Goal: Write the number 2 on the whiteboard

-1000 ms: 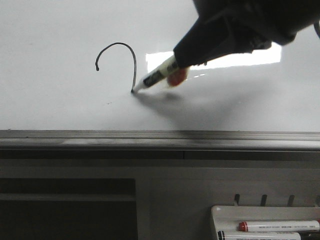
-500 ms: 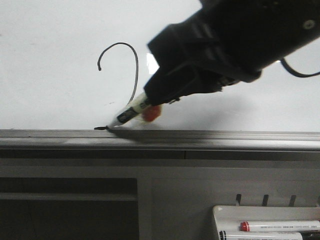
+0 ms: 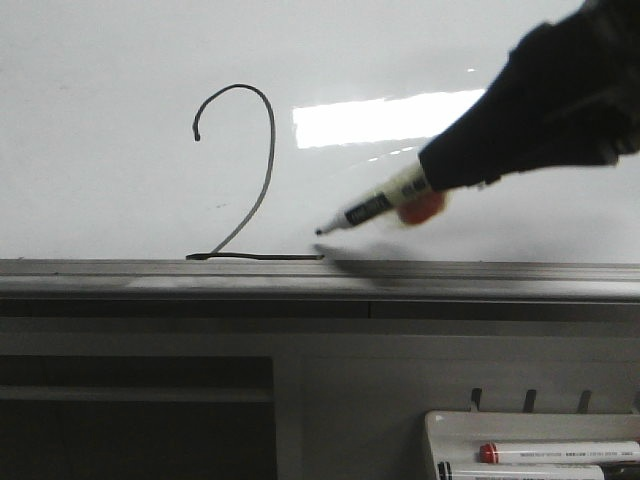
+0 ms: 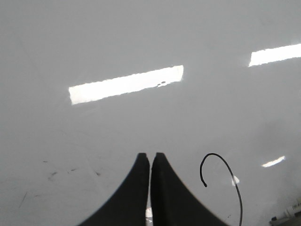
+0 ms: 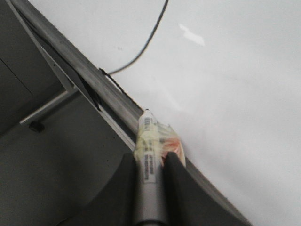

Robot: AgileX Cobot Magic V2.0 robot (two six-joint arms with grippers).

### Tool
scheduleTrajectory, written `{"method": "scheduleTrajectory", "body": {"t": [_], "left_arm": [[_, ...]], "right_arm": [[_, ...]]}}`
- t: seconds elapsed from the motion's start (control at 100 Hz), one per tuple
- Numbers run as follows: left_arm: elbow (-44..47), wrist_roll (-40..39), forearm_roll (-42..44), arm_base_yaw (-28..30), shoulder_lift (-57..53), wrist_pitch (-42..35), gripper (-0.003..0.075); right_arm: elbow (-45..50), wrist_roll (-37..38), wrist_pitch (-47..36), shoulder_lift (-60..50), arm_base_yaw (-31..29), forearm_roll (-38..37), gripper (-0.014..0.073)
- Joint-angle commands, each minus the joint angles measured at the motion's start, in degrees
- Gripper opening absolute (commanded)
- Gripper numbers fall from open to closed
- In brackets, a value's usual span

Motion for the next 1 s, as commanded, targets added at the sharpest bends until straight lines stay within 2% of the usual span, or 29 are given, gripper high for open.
{"method": "scheduleTrajectory", "body": {"t": [0.0,0.11,0.3,0.4,0.47,0.52,0.56,0.72,0.99], "left_arm": [[-1.8,1.7,-0.6,-0.6,1.0,-4.4,-0.002],[-1.8,2.3,-0.6,-3.6,1.0,-3.9,-0.002],[-1.8,15.0,-0.6,-15.5,2.9,-2.7,0.0005],[-1.8,21.7,-0.6,-23.6,6.9,-2.7,0.0123],[-1.8,26.0,-0.6,-28.6,10.9,-3.3,0.0251],[-1.8,27.1,-0.6,-31.4,14.2,-5.1,0.034],[-1.8,27.1,-0.6,-33.2,17.1,-8.0,0.0376],[-1.8,27.1,0.6,-33.9,27.8,-18.7,0.0395],[-1.8,27.1,2.0,-33.8,39.3,-26.4,0.0386]], "right_arm": [[-4.6,-0.4,1.6,-3.0,1.7,-0.6,-0.0057],[-7.9,-1.4,5.6,-3.7,4.6,-6.1,-0.0057],[-10.6,-1.4,8.9,-2.2,6.3,-7.2,-0.0057],[-11.6,-1.4,9.5,-1.2,6.3,-7.2,-0.0057],[-12.0,-1.4,9.5,-0.7,6.3,-7.2,-0.0057],[-12.5,-1.4,9.9,-0.3,6.3,-7.2,-0.0057],[-12.9,-1.4,10.6,0.0,6.4,-7.2,-0.0057],[-13.8,-1.4,11.3,0.3,7.9,-7.3,-0.0057],[-15.1,-1.4,11.1,0.4,9.3,-7.4,-0.0057]]}}
